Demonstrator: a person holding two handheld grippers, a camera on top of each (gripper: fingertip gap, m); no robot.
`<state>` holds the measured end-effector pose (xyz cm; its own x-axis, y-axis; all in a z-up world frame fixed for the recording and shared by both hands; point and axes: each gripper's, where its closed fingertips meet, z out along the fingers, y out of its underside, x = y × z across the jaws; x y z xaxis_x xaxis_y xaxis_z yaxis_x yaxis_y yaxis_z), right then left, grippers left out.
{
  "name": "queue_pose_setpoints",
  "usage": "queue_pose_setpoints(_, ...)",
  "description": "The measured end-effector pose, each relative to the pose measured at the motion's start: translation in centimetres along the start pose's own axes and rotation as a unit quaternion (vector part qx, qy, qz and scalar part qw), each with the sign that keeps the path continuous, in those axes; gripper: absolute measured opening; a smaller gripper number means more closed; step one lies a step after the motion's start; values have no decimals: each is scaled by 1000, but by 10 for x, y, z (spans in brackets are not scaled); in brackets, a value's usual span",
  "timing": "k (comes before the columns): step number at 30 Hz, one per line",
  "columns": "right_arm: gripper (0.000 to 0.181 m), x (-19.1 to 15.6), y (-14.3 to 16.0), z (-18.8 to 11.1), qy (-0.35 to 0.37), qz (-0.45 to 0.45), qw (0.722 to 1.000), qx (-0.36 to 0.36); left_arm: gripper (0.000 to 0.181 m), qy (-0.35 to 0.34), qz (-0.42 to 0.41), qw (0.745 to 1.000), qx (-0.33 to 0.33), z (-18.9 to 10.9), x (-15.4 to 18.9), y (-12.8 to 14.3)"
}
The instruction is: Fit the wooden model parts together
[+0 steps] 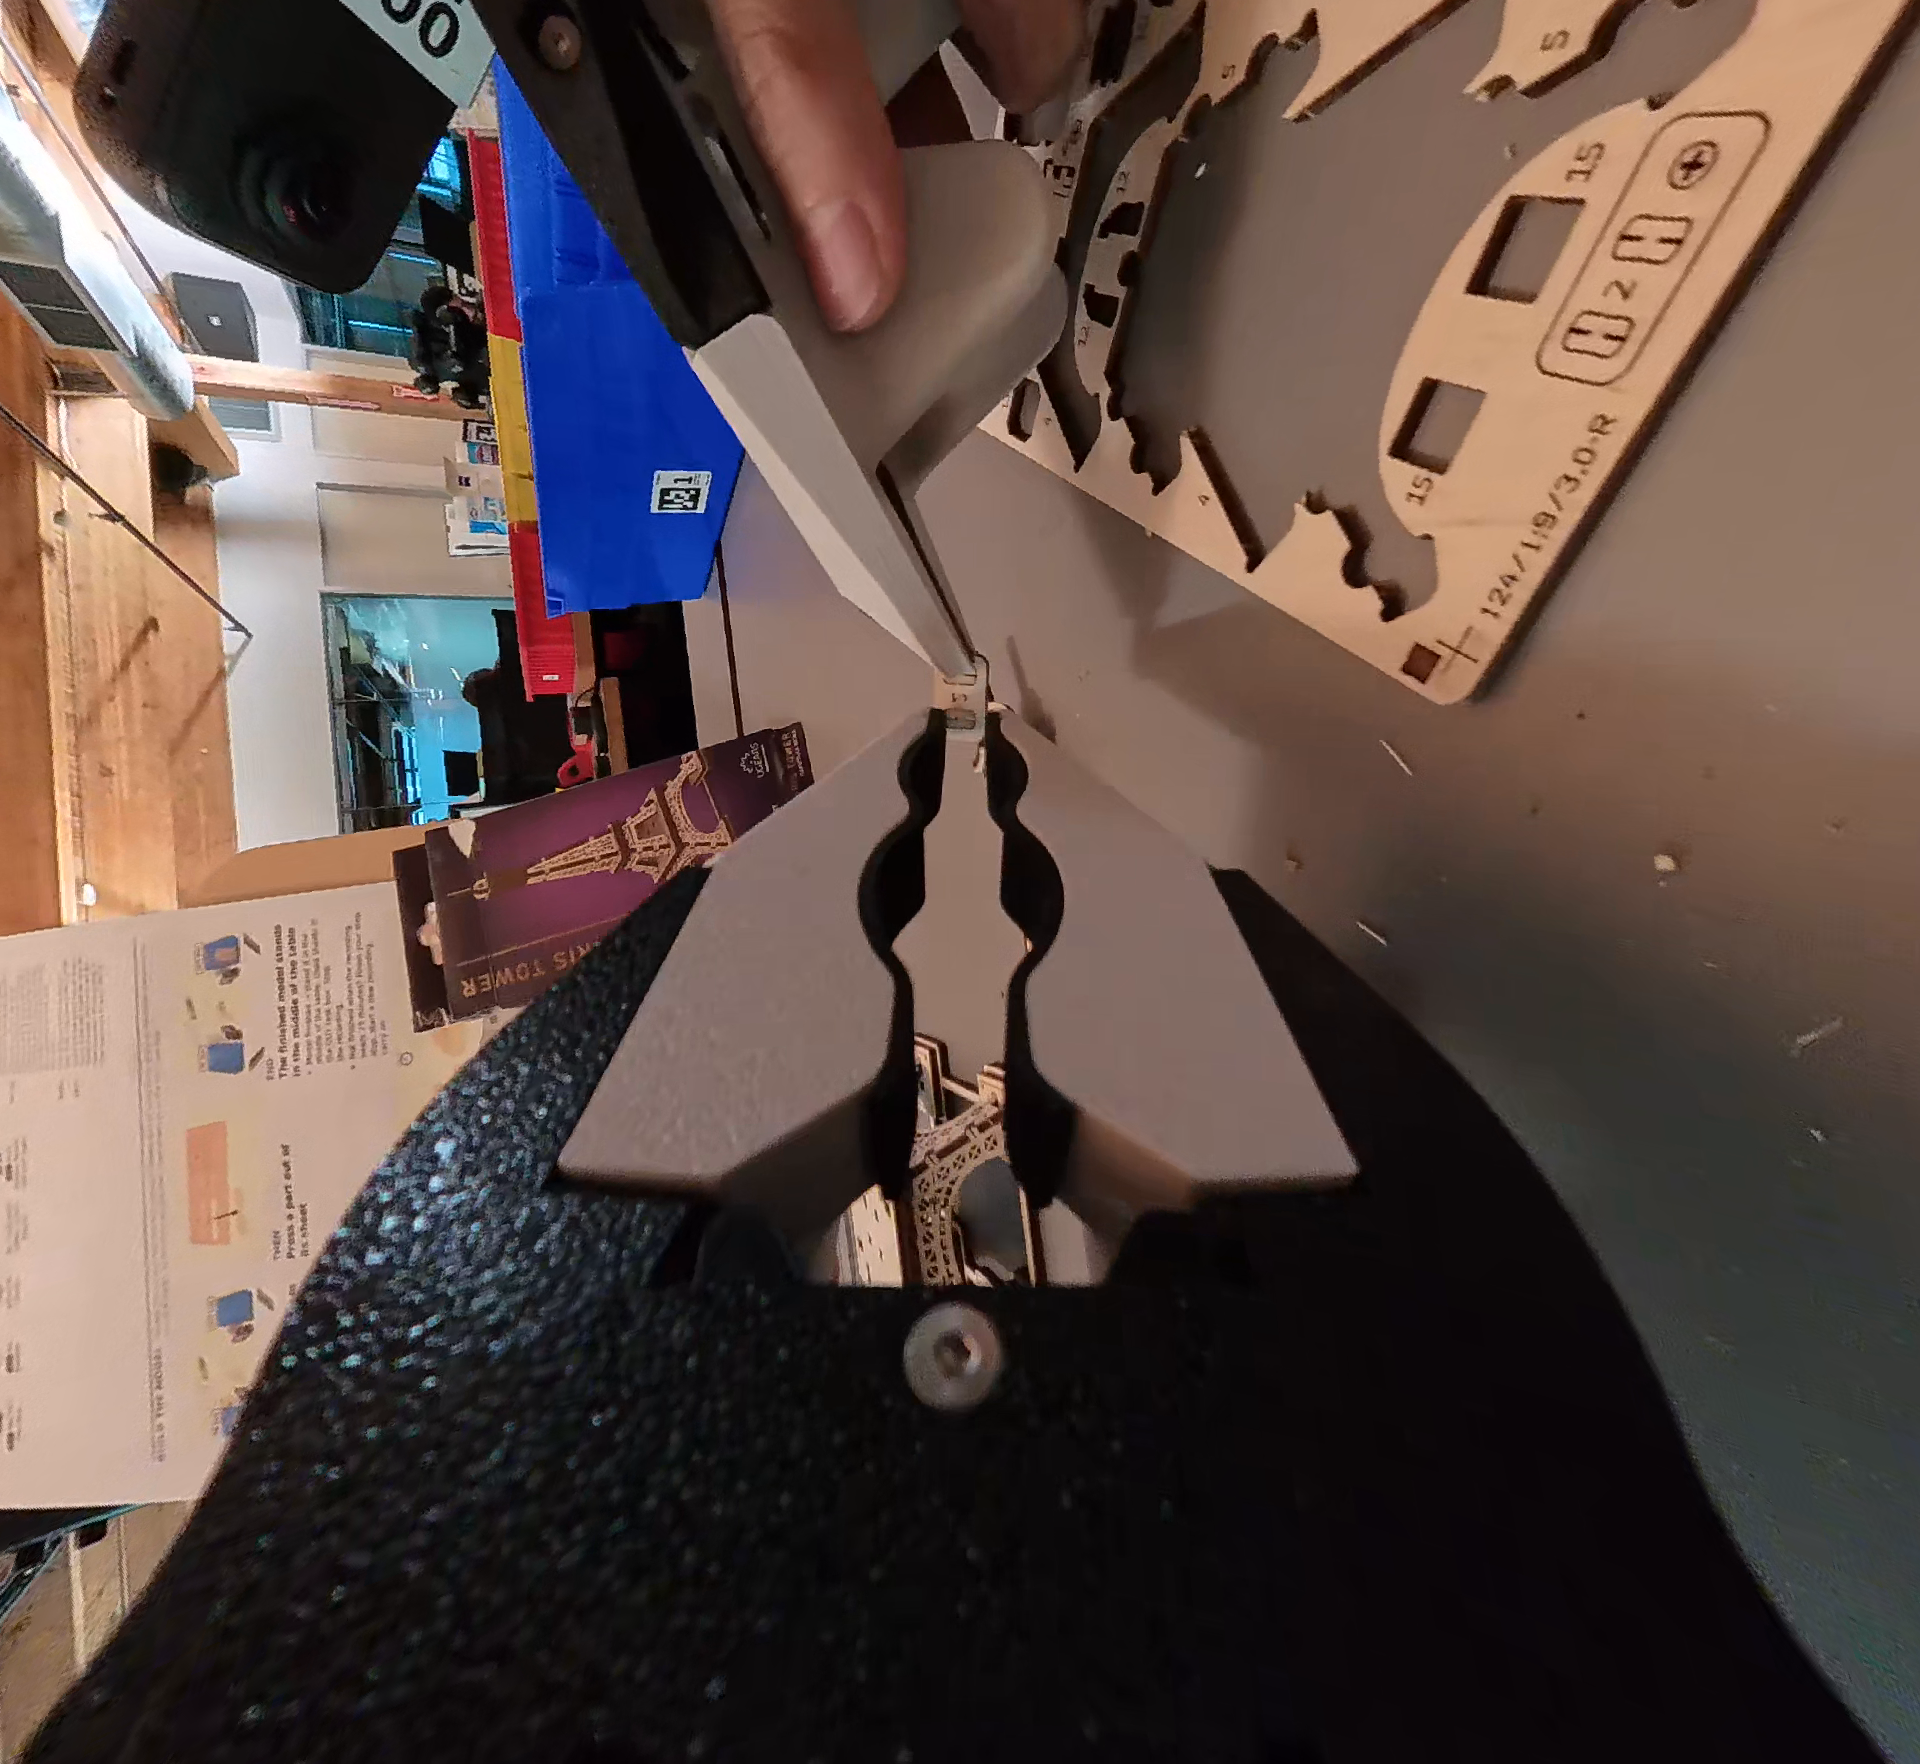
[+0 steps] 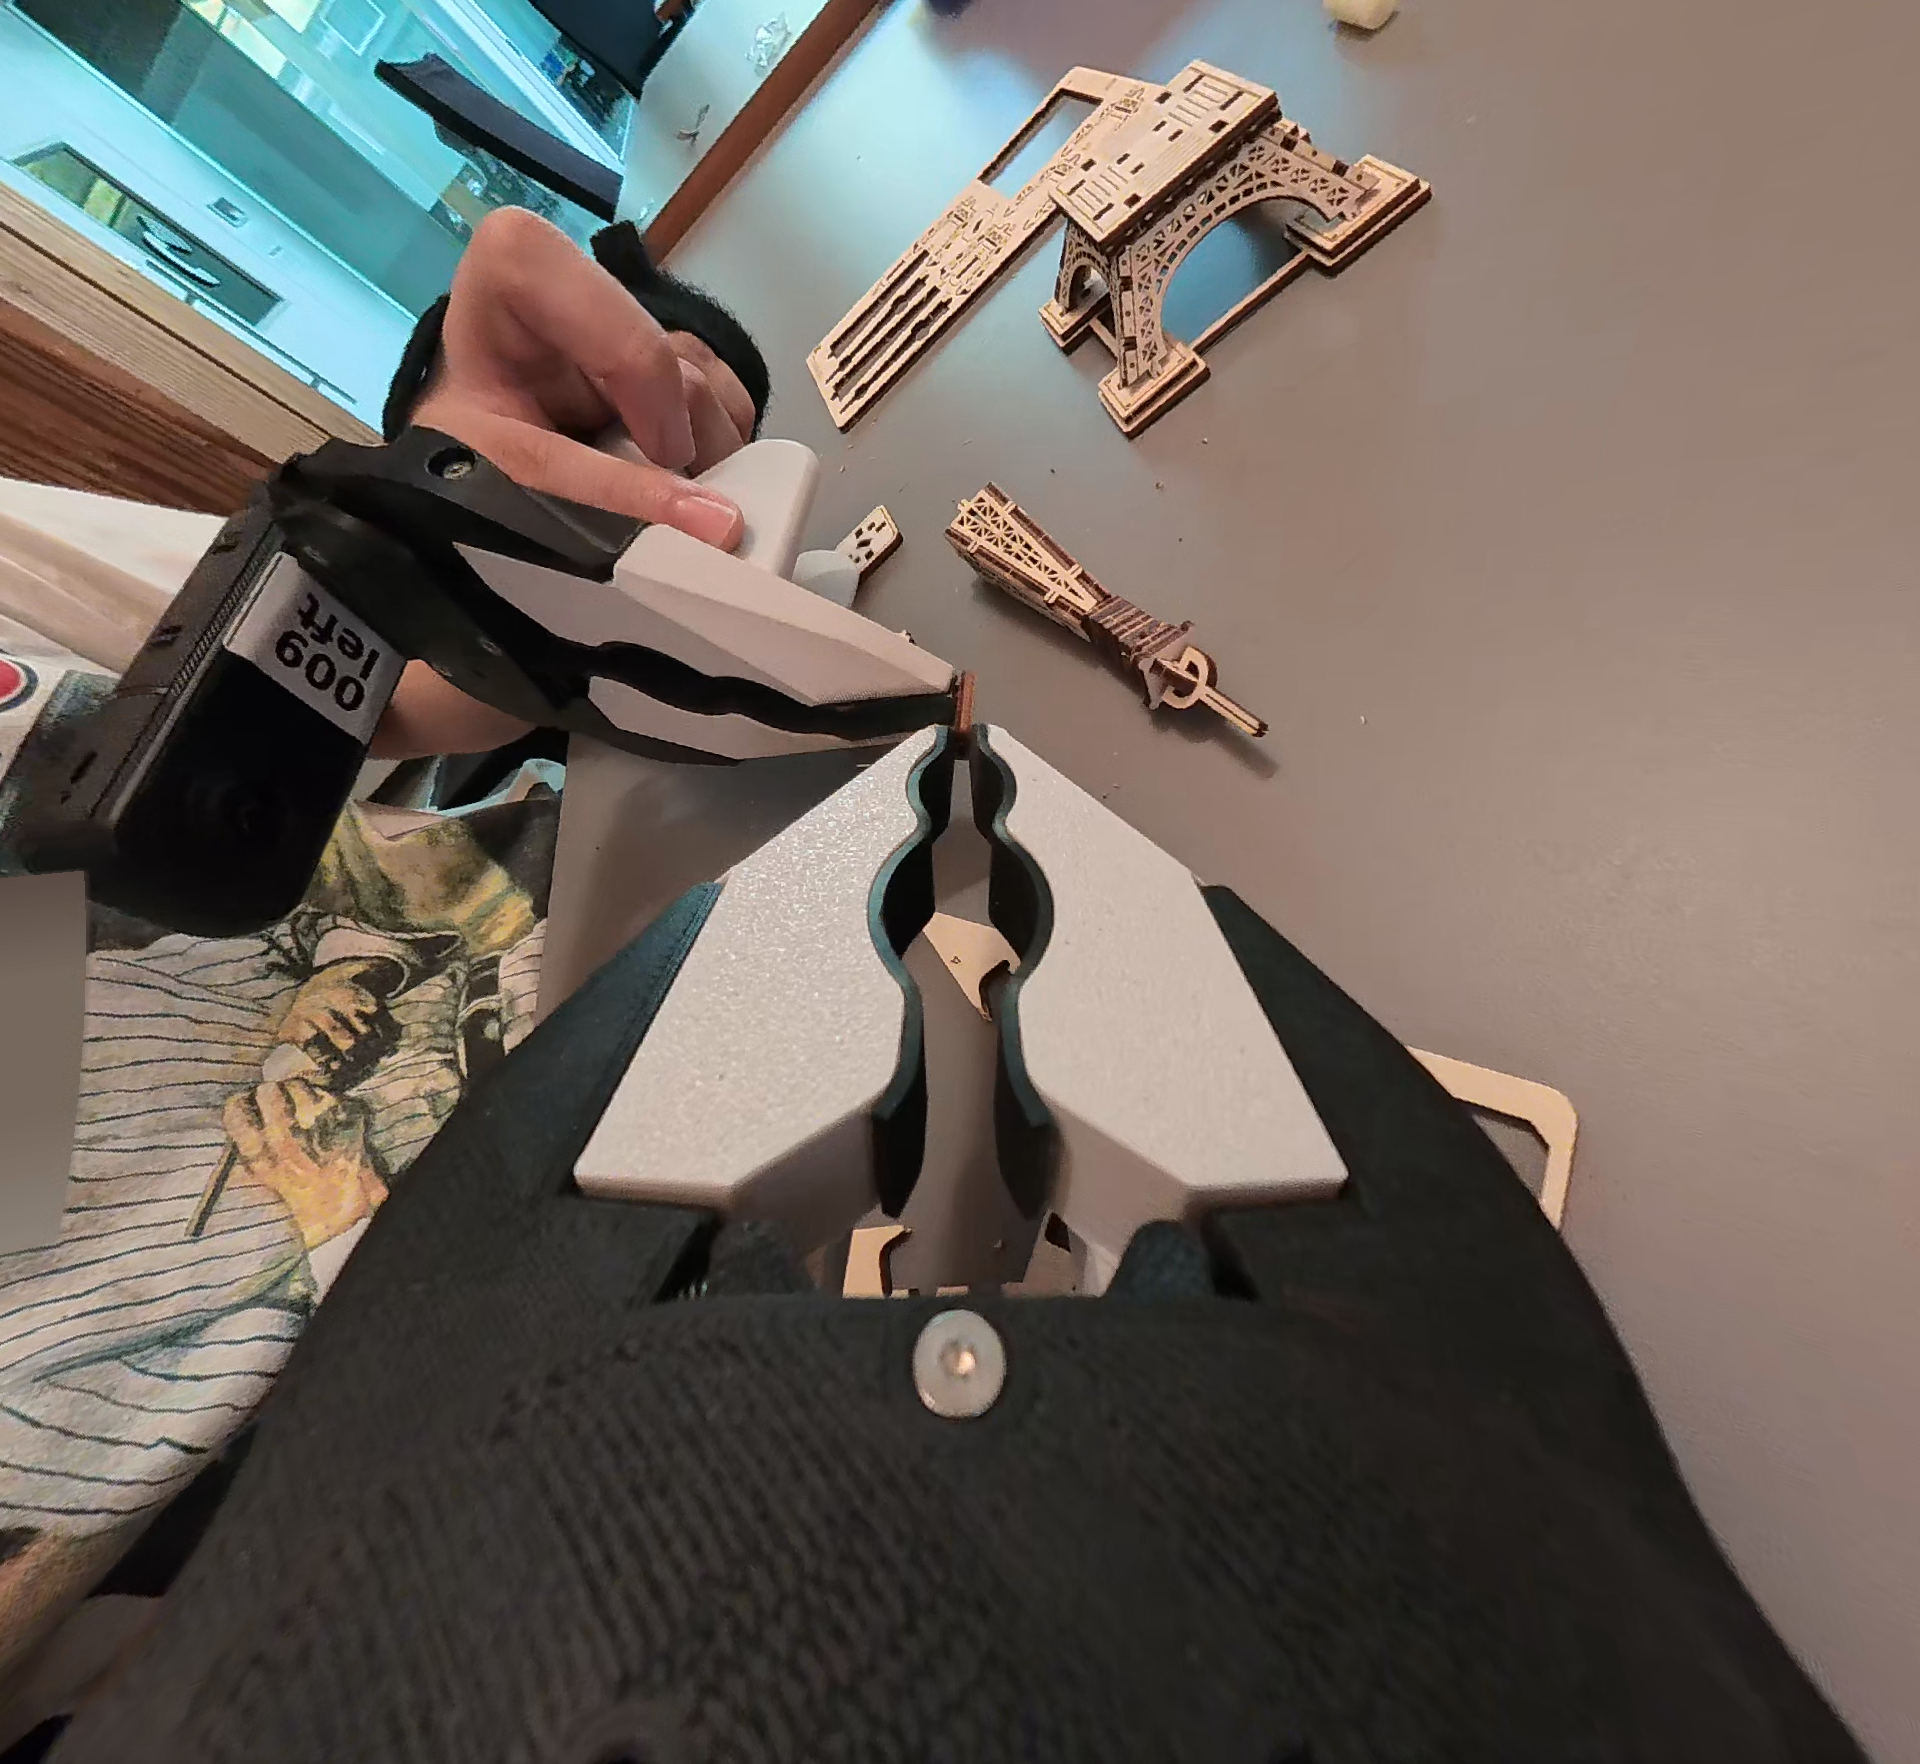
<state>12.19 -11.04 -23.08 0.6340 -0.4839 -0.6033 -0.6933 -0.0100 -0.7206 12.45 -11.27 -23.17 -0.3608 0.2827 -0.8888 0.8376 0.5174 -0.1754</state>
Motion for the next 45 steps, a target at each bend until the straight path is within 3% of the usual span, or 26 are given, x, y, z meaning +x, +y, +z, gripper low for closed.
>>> queue_pose_setpoints(7, 1, 2, 6, 3, 15, -6, 1000, -20, 1, 39, -17, 999, 7, 1, 8, 0)
queue_pose_setpoints(11, 0, 8, 8, 2, 35, -8, 999, -29, 0, 104, -35, 994, 12, 3, 31, -3)
queue_pose_setpoints(18, 1, 11, 17, 4, 52, -24, 997, -57, 0, 71, -112, 991, 13, 2, 14, -2)
queue_pose_setpoints(45, 1, 16, 21, 9, 86, -44, 992, -84, 0, 164, -147, 975, 3, 11, 30, 3)
